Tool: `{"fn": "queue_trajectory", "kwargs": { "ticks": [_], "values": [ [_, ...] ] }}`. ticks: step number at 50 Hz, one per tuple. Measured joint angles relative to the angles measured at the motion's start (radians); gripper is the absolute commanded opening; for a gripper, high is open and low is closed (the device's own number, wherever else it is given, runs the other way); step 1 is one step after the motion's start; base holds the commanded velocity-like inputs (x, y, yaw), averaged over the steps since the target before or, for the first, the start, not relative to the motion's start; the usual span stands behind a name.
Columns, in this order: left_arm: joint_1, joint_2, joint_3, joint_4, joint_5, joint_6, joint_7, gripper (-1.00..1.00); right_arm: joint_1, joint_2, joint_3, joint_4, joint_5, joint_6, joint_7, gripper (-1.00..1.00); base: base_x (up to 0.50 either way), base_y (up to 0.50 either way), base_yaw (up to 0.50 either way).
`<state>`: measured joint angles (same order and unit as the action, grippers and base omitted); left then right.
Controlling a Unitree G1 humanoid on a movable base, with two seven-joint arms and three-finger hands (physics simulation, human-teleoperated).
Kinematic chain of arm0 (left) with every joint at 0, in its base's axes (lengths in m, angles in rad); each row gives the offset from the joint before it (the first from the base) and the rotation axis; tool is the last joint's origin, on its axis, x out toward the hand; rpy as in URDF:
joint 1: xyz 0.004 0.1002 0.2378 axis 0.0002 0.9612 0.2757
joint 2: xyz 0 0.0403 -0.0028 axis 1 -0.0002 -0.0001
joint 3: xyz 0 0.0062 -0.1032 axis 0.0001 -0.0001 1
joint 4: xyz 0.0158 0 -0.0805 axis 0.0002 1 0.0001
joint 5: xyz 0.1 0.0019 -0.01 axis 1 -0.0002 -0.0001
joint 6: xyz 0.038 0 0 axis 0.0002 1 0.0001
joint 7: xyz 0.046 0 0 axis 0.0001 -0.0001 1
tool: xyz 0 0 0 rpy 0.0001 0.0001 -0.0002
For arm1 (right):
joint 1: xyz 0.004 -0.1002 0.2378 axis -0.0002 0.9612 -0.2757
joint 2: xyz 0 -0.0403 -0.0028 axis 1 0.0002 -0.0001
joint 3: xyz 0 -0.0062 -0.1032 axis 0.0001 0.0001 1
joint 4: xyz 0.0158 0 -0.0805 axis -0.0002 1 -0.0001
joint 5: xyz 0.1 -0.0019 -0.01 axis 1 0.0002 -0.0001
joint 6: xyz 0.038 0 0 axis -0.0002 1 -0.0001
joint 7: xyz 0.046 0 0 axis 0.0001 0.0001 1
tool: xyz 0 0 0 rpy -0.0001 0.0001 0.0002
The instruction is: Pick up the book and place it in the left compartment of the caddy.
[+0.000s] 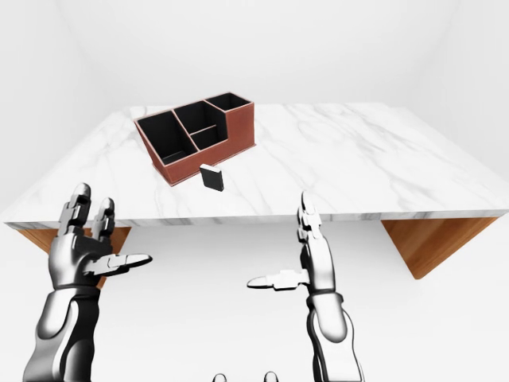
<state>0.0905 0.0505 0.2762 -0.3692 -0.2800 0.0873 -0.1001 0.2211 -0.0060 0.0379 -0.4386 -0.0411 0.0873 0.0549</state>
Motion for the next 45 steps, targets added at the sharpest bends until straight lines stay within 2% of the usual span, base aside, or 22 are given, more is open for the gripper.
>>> {"fn": "queue_trajectory", "kwargs": {
  "ticks": [14,33,45],
  "values": [
    [0.005,0.002,0.030,-0.029,-0.016,0.000,-0.001,1.00,0.072,-0.020,0.069,-0.155,-0.035,0.000,-0.016,1.00,0.00,0.00,0.00],
    [0.007,0.002,0.043,-0.042,-0.022,0.000,-0.003,1.00,0.098,-0.033,0.099,-0.206,-0.065,0.000,-0.020,1.00,0.00,0.49,0.00],
    [0.007,0.004,0.047,-0.040,-0.022,0.000,-0.001,1.00,0.111,-0.041,0.114,-0.213,-0.070,0.000,-0.003,1.00,0.46,0.28,0.00]
  ]
}}
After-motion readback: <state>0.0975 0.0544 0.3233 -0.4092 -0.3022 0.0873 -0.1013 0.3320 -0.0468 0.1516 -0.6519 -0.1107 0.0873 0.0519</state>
